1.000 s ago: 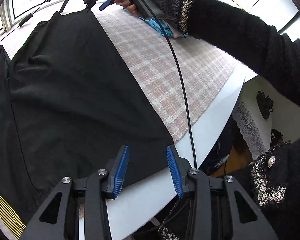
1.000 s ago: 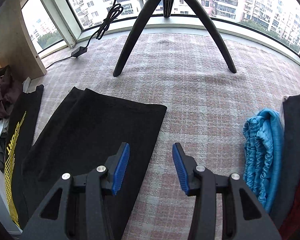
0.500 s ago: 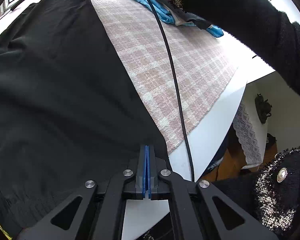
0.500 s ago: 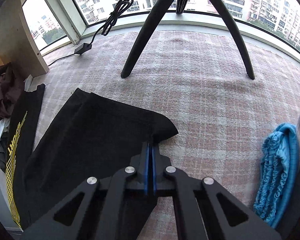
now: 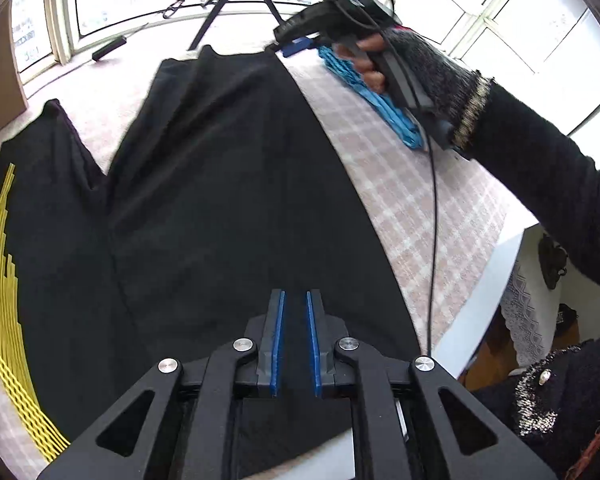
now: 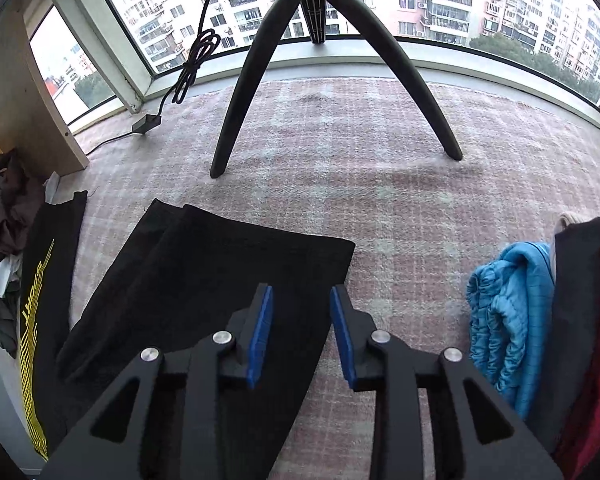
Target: Fold clothes
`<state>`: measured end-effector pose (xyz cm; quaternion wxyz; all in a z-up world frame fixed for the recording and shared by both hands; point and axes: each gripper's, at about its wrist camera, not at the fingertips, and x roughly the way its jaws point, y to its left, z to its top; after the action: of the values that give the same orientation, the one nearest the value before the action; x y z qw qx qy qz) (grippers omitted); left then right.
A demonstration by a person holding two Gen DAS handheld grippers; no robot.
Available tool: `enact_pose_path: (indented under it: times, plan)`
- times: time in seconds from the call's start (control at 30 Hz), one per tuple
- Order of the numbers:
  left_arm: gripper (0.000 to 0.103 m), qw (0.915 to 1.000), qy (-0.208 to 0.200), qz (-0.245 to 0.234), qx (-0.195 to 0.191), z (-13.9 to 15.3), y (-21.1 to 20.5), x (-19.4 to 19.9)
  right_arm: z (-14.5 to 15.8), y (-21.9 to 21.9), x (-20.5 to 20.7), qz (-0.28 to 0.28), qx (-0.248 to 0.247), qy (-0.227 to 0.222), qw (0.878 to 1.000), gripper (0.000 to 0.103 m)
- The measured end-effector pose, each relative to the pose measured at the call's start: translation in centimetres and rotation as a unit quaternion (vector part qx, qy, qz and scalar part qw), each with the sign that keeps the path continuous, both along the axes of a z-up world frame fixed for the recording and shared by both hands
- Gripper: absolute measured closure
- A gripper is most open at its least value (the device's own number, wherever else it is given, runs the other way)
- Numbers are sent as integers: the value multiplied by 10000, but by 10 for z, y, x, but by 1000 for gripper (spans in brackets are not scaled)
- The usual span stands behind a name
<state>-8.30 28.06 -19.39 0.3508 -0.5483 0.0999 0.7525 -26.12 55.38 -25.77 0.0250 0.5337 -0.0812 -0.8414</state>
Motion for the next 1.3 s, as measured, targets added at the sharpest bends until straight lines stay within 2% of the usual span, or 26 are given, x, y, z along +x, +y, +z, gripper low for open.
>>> enact_pose_path:
  times: [0.1, 0.2, 0.3, 0.37, 0.47, 0.57, 0.73, 0.77, 0.8, 0.83, 0.87, 0.9, 0.97, 1.07, 1.17, 1.23, 1.3]
  plan:
    - [93, 9984, 325, 411, -195, 4, -6, -86, -4, 0, -1, -3, 70, 70, 10000, 73]
    - [93, 9969, 278, 737, -46, -7, 7, -162, -8, -1, -3, 48, -136, 90, 9999, 73]
    - [93, 9970, 243, 729, 37, -26, 37, -208, -10, -4, -3, 104, -119, 102, 9998, 73]
    - [86, 9982, 225, 549, -35, -39, 59, -226, -10, -3, -3, 82, -71, 156, 9998, 73]
    - [83, 9986, 235, 425, -219, -54, 80, -242, -12, 2, -3, 27, -230, 153, 9996, 73]
    - [83, 9989, 146, 370, -228, -65, 92, -256, -15, 7, -5, -15, -373, 143, 9992, 73]
    - [82, 9977, 434, 131, -513, -72, 108, -257, -14, 7, -5, -5, -424, 172, 9990, 73]
    - [82, 9976, 440, 123, -519, -72, 108, -257, -14, 6, -5, 0, -404, 166, 9990, 73]
    - [92, 9978, 421, 120, -494, -72, 108, -258, -14, 6, -5, 4, -382, 158, 9991, 74]
    - [101, 9979, 416, 150, -475, -72, 106, -259, -14, 5, -6, 13, -324, 141, 9994, 80]
    - [101, 9977, 436, 203, -481, -72, 104, -260, -14, 4, -6, 23, -261, 124, 9996, 88]
    - [102, 9973, 477, 280, -480, -71, 100, -262, -14, 4, -7, 4, -227, 117, 9997, 100]
    - [102, 9970, 435, 555, -330, -69, 86, -268, -14, 7, -7, -38, -165, 104, 9998, 100]
    - [101, 9963, 244, 820, -120, -70, 69, -279, -15, 10, -8, -102, -70, 85, 9999, 100]
    - [99, 9958, 329, 819, -252, -73, 65, -283, -15, 13, -8, -165, 24, 65, 9998, 100]
    - [86, 9945, 443, 870, -378, -72, 62, -283, -15, 16, -9, -208, 87, 52, 9997, 103]
    - [86, 9937, 523, 910, -387, -66, 56, -280, -13, 17, -8, -220, 44, 25, 9997, 103]
